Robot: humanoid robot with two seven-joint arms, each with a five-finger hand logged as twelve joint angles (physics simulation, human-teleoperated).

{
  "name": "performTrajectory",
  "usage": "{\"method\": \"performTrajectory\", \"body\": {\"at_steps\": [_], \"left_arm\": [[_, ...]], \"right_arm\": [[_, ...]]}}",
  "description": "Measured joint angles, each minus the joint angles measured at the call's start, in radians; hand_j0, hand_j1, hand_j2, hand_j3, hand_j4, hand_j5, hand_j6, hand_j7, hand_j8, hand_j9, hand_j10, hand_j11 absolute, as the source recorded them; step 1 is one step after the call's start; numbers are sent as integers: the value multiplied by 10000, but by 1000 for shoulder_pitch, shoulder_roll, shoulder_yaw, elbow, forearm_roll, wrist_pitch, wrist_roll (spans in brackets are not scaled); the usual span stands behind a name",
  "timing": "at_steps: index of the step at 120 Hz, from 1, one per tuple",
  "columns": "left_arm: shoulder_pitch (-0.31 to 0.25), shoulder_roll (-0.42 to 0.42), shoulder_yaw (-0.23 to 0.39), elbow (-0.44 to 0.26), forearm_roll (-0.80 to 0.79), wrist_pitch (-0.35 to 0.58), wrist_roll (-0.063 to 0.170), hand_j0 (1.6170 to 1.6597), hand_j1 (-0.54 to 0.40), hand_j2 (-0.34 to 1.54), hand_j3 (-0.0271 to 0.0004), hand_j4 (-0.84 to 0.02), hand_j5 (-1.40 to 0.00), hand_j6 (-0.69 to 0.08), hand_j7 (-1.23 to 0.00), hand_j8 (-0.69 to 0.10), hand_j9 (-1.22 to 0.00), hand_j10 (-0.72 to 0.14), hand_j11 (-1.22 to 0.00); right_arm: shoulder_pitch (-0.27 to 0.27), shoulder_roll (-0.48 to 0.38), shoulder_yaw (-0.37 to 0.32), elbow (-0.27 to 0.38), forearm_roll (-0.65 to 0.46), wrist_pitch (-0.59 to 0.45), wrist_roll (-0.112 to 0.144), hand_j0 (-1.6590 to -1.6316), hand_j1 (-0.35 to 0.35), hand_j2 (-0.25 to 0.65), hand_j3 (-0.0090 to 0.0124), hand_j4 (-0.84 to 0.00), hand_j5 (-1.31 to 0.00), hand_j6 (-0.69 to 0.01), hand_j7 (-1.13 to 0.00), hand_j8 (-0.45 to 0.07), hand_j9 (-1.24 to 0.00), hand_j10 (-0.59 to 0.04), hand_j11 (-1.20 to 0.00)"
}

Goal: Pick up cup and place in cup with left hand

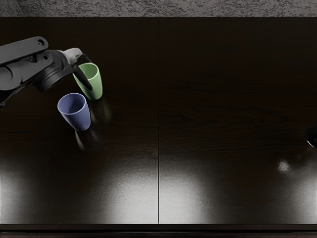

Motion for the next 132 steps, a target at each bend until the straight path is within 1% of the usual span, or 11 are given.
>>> {"method": "performTrajectory", "body": {"at_steps": [20, 31, 45, 50, 61, 67, 80, 88, 103, 117, 132], "left_arm": [[-29, 14, -1, -4, -4, -9, 0, 16554, -1743, 1277, 0, -3602, -6114, -2546, -6001, -2739, -6077, -4503, -6092], [-47, 38, -2, -6, -7, -30, 0, 16554, -1623, 1155, 0, -3516, -6190, -2448, -5979, -2740, -6074, -4467, -6088], [-65, 46, -10, -8, -12, -63, 0, 16552, -1399, 971, 0, -3675, -6196, -2713, -5888, -2924, -6071, -4441, -6080], [-77, 58, -12, -9, -12, -77, 0, 16554, -1490, 1002, 0, -3745, -6193, -2725, -5946, -2968, -6072, -4441, -6083], [-91, 65, -14, -9, -14, -104, 0, 16552, -1745, 1150, 0, -3433, -6222, -2386, -6036, -2728, -6103, -4396, -6116], [-104, 78, -15, -9, -15, -118, 0, 16551, -1692, 1110, 0, -3518, -6246, -2461, -6094, -2796, -6109, -4384, -6124], [-117, 83, -15, -9, -17, -152, 0, 16550, -2143, 1408, 0, -3207, -6217, -2146, -6113, -2528, -6136, -4375, -6149], [-125, 92, -16, -10, -20, -170, 0, 16544, -1858, 1220, 0, -3259, -6331, -2190, -6174, -2657, -6147, -4350, -6159], [-142, 112, -16, -9, -21, -204, 0, 16547, -1841, 1216, 0, -3308, -6313, -2244, -6158, -2705, -6136, -4391, -6145], [-152, 130, -16, -9, -26, -245, 0, 16541, -2438, 1931, 0, -2910, -6449, -1928, -6307, -2462, -6249, -4380, -6260], [-154, 151, -16, -13, -30, -284, 1, 16508, -3144, 2615, 0, -2232, -6730, -1273, -6512, -1923, -6409, -4254, -6428]], "right_arm": [[0, 0, 0, 0, 0, 0, 0, -16581, -3489, -2, 0, 0, 1, 6, 0, 4, 0, 2, 0], [0, 0, 0, 0, 0, 0, 0, -16581, -3489, -3, 0, 0, 1, 5, 0, 4, 0, 2, 0], [0, 0, 0, 0, 0, 0, 0, -16581, -3489, -2, 0, 1, 1, 6, 0, 4, 0, 3, 0], [0, 0, 0, 0, 0, 0, 0, -16581, -3489, -3, 0, 0, 1, 5, 0, 4, 0, 2, 0], [0, 0, 0, 0, 0, 0, 0, -16581, -3489, -3, 0, 0, 1, 5, 0, 4, 0, 2, 0], [0, 0, 0, 0, 0, 0, 0, -16581, -3489, -3, 0, 0, 1, 6, 0, 4, 0, 2, 0], [0, 0, 0, 0, 0, 0, 0, -16581, -3489, -2, 0, 0, 1, 5, 0, 4, 0, 2, 0], [0, 0, 0, 0, 0, 0, 0, -16581, -3489, -2, 0, 0, 1, 6, 0, 4, 0, 3, 0], [0, 0, 0, 0, 0, 0, 0, -16581, -3489, -2, 0, 0, 1, 6, 0, 4, 0, 2, 0], [0, 0, 0, 0, 0, 0, 0, -16581, -3489, -2, 0, 0, 1, 6, 0, 4, 0, 3, 0], [0, 0, 0, 0, 0, 0, 0, -16581, -3489, -2, 0, 0, 1, 6, 0, 4, 0, 3, 0]]}}
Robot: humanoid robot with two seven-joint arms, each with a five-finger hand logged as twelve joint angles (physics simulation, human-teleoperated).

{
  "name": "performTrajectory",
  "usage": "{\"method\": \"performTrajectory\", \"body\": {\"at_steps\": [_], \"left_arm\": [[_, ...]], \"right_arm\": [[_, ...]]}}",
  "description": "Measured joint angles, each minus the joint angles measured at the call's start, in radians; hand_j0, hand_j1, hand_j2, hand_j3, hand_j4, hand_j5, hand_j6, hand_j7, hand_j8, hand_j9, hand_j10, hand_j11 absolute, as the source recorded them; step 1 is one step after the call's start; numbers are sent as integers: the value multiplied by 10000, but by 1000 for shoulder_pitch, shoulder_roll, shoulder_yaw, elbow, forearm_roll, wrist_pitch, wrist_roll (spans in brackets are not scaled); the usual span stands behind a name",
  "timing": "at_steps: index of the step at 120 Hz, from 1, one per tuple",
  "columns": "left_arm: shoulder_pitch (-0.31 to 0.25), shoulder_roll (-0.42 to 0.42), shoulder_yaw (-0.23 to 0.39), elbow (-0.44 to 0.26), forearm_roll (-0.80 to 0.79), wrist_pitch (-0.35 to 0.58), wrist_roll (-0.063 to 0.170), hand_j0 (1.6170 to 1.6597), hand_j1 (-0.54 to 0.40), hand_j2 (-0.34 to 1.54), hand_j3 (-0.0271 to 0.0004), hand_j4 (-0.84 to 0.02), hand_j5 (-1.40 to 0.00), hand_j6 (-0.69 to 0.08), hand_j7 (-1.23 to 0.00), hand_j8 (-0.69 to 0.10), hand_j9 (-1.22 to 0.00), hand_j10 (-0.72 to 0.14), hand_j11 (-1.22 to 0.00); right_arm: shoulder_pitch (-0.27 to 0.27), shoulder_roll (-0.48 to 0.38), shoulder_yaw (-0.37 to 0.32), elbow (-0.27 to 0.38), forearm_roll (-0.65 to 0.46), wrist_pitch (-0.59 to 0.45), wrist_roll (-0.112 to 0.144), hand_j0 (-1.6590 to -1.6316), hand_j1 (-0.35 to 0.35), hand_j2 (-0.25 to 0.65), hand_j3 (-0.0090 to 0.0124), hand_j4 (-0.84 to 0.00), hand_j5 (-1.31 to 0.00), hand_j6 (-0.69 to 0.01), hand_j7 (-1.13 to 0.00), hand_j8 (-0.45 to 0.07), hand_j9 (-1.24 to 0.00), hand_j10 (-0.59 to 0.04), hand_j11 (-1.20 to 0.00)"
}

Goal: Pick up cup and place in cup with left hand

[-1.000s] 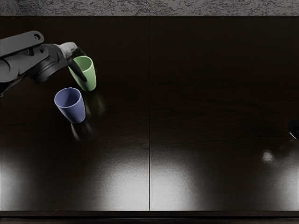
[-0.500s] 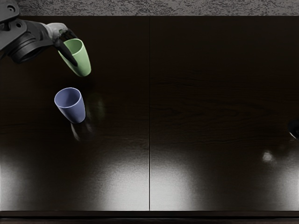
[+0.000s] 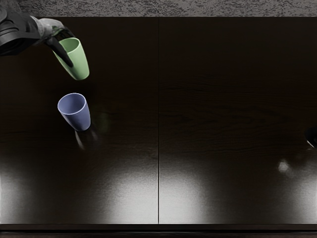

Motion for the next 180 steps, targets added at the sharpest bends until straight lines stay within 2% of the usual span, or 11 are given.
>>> {"method": "performTrajectory", "body": {"at_steps": [15, 22, 34, 53, 72, 98, 104, 137, 159, 165, 180], "left_arm": [[-19, 98, 0, -91, -16, -17, 0, 16518, -2416, 1963, 0, -2793, -6511, -1727, -6352, -2283, -6355, -4377, -6370], [-32, 111, -1, -144, -30, -33, 0, 16521, -2497, 1944, 0, -2872, -6343, -1804, -6191, -2333, -6320, -4397, -6355], [-52, 147, -15, -199, -80, -90, -1, 16530, -1837, 1322, 0, -3241, -6389, -2182, -6299, -2721, -6316, -4455, -6346], [-60, 163, -35, -243, -146, -190, 0, 16535, -1851, 1234, 0, -3203, -6561, -2087, -6522, -2707, -6387, -4518, -6403], [-62, 239, -57, -290, -164, -249, 0, 16544, -1478, 953, 0, -3597, -6560, -2363, -6547, -2923, -6398, -4642, -6404], [-61, 283, -76, -312, -195, -295, 0, 16540, -1772, 1073, 0, -3210, -6814, -2108, -6759, -2740, -6565, -4706, -6570], [-60, 300, -77, -314, -196, -298, 0, 16538, -2229, 2112, 0, -2960, -6984, -1862, -6891, -2531, -6667, -4721, -6675], [-48, 343, -70, -315, -191, -301, 0, 16466, -3394, 2967, 0, -1616, -7523, -677, -7311, -1504, -7093, -3973, -7170], [-35, 356, -59, -321, -179, -300, 0, 16442, -3548, 3099, 0, -1363, -7640, -359, -7379, -1311, -7157, -3846, -7268], [-34, 382, -58, -338, -175, -298, 0, 16455, -3108, 2694, 0, -1723, -7589, -726, -7343, -1607, -7120, -4073, -7223], [-25, 386, -55, -372, -159, -299, 0, 16459, -3120, 2714, 0, -1838, -7549, -875, -7278, -1744, -7090, -4175, -7218]], "right_arm": [[0, 0, 0, 0, 0, 0, 0, -16581, -3489, -2, 0, -1, 1, 6, 0, 4, 0, 3, 0], [0, 0, 0, 0, 0, 0, 0, -16581, -3489, -2, 0, -1, 0, 5, 0, 3, 0, 2, 0], [0, 0, 0, 0, 0, 0, 0, -16581, -3489, -2, 0, 0, 1, 7, 0, 5, 1, 3, 0], [0, 0, 0, 0, 0, 0, 0, -16581, -3489, -2, 0, 0, 1, 7, 0, 5, 0, 3, 0], [0, 0, 0, 0, 0, 0, 0, -16581, -3489, -2, 0, 0, 1, 7, 0, 5, 1, 3, 0], [0, 0, 0, 0, 0, 0, 0, -16581, -3489, -2, 0, 0, 1, 8, 0, 6, 1, 4, 0], [0, 0, 0, 0, 0, 0, 0, -16581, -3489, -2, 0, 0, 1, 7, 0, 5, 1, 3, 0], [0, 0, 0, 0, 0, 0, 0, -16581, -3489, -2, 0, 0, 1, 7, 0, 5, 0, 3, 0], [0, 0, 0, 0, 0, 0, 0, -16581, -3489, -2, 0, 0, 1, 8, 0, 5, 1, 4, 0], [0, 0, 0, 0, 0, 0, 0, -16581, -3489, -2, 0, 0, 1, 8, 0, 5, 1, 4, 0], [0, 0, 0, 0, 0, 0, 0, -16581, -3489, -2, 0, 0, 1, 7, 0, 5, 0, 3, 0]]}}
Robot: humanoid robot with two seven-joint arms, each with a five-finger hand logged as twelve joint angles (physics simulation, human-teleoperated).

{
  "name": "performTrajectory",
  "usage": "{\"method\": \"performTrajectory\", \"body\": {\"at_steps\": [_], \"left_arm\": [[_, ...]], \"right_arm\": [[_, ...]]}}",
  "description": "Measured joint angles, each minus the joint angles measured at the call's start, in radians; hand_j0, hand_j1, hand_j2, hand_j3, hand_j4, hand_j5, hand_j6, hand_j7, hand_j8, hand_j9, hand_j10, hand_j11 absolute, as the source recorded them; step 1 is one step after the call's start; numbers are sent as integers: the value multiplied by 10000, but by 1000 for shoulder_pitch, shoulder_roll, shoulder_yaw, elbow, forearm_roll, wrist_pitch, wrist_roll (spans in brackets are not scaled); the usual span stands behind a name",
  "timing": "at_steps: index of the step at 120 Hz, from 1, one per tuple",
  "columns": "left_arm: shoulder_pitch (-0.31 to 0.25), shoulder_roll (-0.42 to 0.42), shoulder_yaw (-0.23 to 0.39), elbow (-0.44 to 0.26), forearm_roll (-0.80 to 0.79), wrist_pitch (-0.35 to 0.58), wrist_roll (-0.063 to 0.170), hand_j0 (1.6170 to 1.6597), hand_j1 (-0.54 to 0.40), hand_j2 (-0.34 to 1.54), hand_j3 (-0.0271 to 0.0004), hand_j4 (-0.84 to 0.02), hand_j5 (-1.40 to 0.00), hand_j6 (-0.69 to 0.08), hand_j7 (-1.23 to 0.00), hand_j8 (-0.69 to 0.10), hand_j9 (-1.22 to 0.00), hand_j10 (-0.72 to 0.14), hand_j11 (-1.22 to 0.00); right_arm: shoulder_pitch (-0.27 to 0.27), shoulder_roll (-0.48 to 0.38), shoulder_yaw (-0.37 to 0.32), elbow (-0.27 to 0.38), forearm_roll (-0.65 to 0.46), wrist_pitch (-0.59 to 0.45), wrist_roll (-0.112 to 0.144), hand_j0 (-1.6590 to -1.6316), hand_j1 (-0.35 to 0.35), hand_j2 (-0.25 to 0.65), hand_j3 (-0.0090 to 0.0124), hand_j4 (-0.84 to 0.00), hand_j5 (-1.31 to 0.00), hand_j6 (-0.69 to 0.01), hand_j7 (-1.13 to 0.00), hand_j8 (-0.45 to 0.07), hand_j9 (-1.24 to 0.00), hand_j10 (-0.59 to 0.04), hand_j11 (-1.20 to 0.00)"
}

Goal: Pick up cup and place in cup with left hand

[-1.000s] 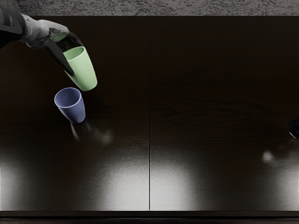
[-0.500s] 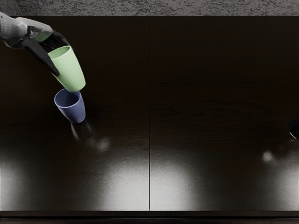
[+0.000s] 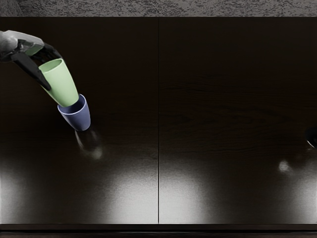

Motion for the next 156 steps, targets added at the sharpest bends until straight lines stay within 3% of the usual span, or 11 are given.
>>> {"method": "performTrajectory", "body": {"at_steps": [27, 35, 75, 124, 136, 156], "left_arm": [[20, -14, -1, -17, 39, 37, 0, 16458, -3305, 2900, 0, -1597, -7669, -661, -7379, -1541, -7143, -4168, -7236], [26, -19, -1, -19, 66, 67, 0, 16473, -2774, 2419, 0, -2025, -7564, -1020, -7302, -1899, -7068, -4476, -7178], [55, -52, -1, -19, 96, 114, 0, 16497, -2761, 2294, 0, -2159, -7396, -1121, -7281, -2023, -7033, -4597, -7142], [108, -89, -1, -19, 143, 196, 0, 16534, -2113, 1686, 0, -2875, -7138, -1754, -7059, -2578, -7002, -5217, -6959], [114, -89, 0, -19, 144, 200, 0, 16524, -2773, 3474, 0, -2589, -7263, -1503, -7132, -2367, -7079, -5022, -7037], [114, -89, 0, -20, 146, 201, 0, 16511, -2596, 2796, 0, -2601, -7195, -1551, -7048, -2408, -7021, -5055, -6992]], "right_arm": [[0, 0, 0, 0, 0, 0, 0, -16581, -3489, -2, 0, 0, 1, 7, 0, 5, 0, 3, 0], [0, 0, 0, 0, 0, 0, 0, -16581, -3489, -2, 0, 0, 1, 7, 0, 5, 1, 3, 0], [0, 0, 0, 0, 0, 0, 0, -16581, -3489, -2, 0, 0, 1, 7, 0, 5, 0, 3, 0], [0, 0, 0, 0, 0, 0, 0, -16581, -3489, -2, 0, 0, 1, 7, 0, 5, 0, 3, 0], [0, 0, 0, 0, 0, 0, 0, -16581, -3489, -2, 0, 0, 1, 7, 0, 5, 0, 3, 0], [0, 0, 0, 0, 0, 0, 0, -16581, -3489, -2, 0, 0, 1, 7, 0, 5, 0, 3, 0]]}}
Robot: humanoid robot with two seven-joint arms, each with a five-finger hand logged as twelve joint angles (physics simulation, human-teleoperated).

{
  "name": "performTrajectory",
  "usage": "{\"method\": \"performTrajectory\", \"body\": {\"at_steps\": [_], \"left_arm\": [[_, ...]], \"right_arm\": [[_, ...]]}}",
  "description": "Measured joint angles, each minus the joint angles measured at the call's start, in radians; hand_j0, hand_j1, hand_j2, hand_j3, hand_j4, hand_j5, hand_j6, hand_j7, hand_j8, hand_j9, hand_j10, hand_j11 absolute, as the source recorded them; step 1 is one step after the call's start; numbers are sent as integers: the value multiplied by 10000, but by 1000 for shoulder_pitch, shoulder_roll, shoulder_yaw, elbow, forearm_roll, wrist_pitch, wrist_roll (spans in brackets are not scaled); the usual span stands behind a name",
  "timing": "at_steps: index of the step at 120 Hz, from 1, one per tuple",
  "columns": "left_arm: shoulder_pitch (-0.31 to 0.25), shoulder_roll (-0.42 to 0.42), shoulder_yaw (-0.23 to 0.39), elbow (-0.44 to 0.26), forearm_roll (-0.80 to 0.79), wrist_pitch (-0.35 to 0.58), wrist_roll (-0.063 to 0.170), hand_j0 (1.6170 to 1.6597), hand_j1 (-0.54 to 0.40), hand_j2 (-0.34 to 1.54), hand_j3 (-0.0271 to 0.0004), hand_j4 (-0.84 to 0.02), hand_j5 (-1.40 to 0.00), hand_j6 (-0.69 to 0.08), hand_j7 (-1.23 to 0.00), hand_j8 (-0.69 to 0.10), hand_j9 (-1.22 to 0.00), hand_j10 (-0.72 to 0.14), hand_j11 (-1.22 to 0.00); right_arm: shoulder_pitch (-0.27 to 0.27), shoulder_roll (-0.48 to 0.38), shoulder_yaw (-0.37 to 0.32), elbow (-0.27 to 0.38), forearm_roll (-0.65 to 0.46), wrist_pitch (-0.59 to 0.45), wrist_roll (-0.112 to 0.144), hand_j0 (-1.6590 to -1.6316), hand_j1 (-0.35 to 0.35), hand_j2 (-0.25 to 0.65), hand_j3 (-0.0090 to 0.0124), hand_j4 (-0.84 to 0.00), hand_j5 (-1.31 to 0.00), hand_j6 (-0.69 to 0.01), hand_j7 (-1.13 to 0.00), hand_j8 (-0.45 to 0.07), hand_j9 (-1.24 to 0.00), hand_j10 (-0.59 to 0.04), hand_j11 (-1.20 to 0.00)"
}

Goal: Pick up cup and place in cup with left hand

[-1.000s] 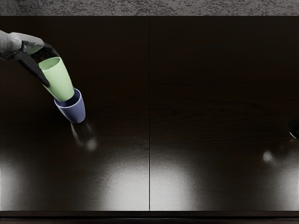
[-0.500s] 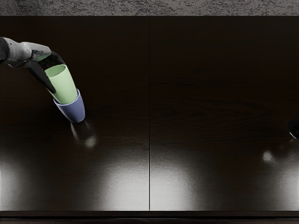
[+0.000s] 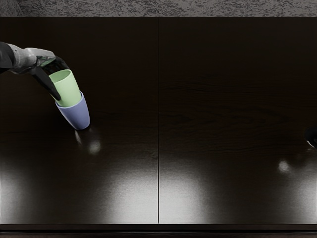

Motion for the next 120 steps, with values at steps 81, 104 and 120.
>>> {"method": "performTrajectory", "body": {"at_steps": [81, 104, 120], "left_arm": [[-8, -16, -22, 2, -3, 6, 0, 16578, 2210, 500, 0, -1064, -1444, -1017, -1435, -1065, -1432, -1135, -1428], [-11, -97, -65, 7, -15, 6, 0, 16580, 2964, 208, 0, -470, -605, -459, -600, -475, -597, -494, -595], [-8, -207, -99, 7, -26, 2, 0, 16580, 3203, 114, 0, -277, -336, -276, -332, -283, -330, -286, -329]], "right_arm": [[0, 0, 0, 0, 0, 0, 0, -16581, -3489, -2, 0, 0, 1, 7, 0, 5, 1, 3, 0], [0, 0, 0, 0, 1, 0, 0, -16581, -3489, -3, 0, 0, 1, 6, 0, 4, 0, 3, 0], [0, 0, 0, 0, 0, 0, 0, -16581, -3489, -2, 0, 1, 1, 7, 0, 5, 1, 4, 0]]}}
